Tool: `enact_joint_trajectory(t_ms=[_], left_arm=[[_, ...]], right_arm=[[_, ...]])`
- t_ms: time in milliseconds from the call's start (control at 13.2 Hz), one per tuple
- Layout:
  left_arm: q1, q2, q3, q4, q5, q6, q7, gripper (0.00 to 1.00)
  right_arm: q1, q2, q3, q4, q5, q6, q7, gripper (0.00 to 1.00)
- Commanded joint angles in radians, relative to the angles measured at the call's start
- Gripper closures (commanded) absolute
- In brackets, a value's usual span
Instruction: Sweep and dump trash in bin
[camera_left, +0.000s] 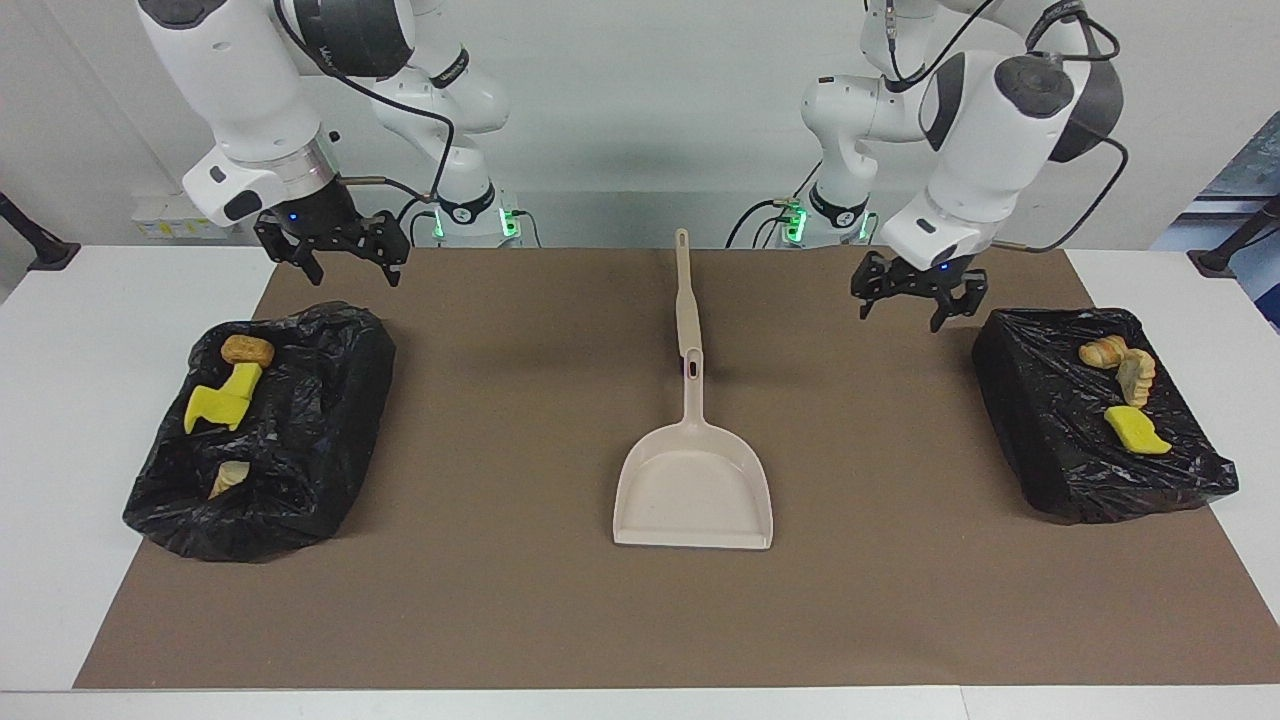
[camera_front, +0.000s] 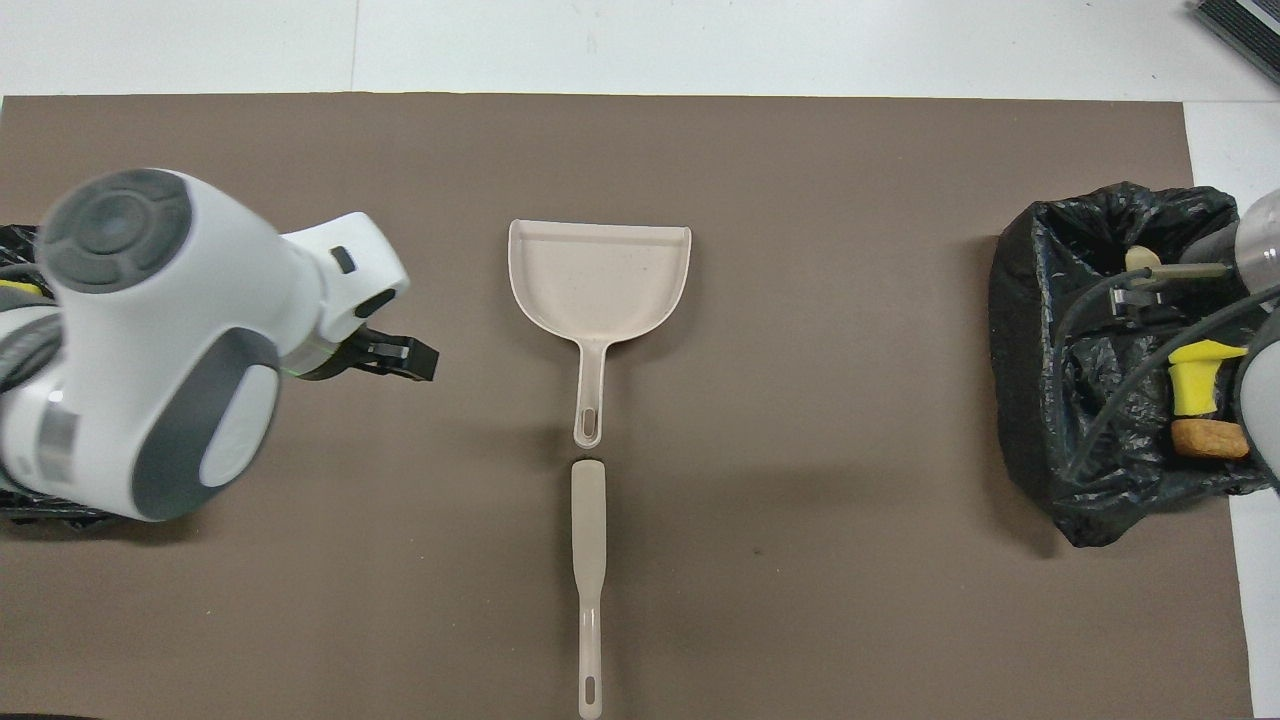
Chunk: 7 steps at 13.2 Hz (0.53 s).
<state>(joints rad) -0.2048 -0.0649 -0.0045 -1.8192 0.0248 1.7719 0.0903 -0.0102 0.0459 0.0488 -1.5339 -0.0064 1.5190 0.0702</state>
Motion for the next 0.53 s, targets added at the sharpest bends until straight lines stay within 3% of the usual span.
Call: enact_joint_trajectory(t_ms=[0, 453], left_arm=[[0.047, -0.027, -0.014, 0.076, 0.072, -0.104, 0.037, 0.0], [0.091, 0.011, -0.005, 0.28, 0.012, -0.293, 0.077, 0.0]], right_arm=[[-0.004, -0.023, -0.003, -0.028, 0.003, 0.009, -0.01, 0.0], [-0.004, -0.023, -0.003, -0.028, 0.002, 0.009, -0.01, 0.0]])
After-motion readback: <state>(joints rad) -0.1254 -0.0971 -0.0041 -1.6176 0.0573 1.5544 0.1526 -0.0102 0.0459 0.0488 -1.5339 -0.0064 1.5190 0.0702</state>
